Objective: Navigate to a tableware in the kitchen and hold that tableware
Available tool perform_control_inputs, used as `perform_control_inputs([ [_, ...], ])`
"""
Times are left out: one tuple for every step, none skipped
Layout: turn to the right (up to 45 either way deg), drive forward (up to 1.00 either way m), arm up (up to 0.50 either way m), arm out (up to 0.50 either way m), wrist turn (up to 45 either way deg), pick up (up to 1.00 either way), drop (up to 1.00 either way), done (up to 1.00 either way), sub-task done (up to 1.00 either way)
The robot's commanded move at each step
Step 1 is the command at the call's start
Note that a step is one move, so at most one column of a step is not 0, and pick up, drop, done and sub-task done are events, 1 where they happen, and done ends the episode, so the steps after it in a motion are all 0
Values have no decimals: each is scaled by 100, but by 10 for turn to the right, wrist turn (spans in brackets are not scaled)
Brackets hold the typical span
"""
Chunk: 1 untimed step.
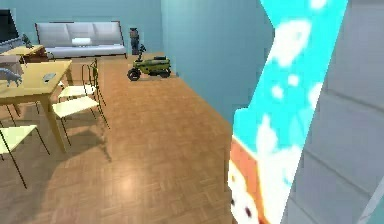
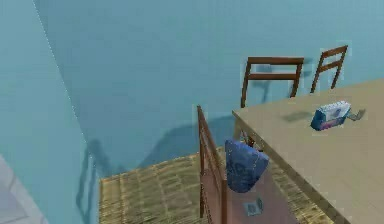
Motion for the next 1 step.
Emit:
perform_control_inputs([
  [-180,0,0,0,0,0,0,0,0],
])
